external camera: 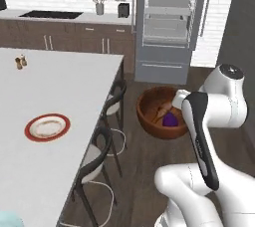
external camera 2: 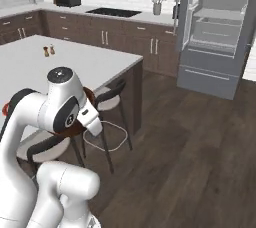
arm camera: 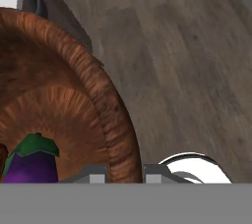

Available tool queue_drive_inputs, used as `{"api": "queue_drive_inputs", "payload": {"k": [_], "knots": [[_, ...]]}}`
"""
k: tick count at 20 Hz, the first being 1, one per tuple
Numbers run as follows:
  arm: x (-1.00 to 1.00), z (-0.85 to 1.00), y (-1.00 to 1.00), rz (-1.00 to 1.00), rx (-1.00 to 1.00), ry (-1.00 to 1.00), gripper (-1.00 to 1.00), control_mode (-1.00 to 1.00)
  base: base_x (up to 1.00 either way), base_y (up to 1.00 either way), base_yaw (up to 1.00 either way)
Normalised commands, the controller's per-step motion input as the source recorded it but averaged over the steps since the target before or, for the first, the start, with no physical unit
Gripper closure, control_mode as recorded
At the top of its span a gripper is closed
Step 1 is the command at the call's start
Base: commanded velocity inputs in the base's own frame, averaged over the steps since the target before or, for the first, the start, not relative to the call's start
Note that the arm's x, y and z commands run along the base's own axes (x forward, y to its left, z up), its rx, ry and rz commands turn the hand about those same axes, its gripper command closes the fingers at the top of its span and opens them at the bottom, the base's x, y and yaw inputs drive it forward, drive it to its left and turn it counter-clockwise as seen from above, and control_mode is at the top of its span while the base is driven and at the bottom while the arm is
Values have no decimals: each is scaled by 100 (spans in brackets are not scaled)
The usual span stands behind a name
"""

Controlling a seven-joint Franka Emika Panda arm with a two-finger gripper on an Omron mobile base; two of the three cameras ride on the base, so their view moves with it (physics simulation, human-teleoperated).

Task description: Pick the chicken drumstick and eggplant from their plates and place them in the bowl. Then put the bowl in the fridge.

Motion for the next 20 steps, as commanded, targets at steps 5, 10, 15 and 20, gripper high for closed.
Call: {"api": "queue_drive_inputs", "payload": {"k": [5,10,15,20], "knots": [[0,0,0,0,0,0,100,100,56,-34,-40],[0,0,0,0,0,0,100,100,100,-34,-20],[0,0,0,0,0,0,100,100,100,-3,-15],[0,0,0,0,0,0,100,100,100,0,-11]]}}
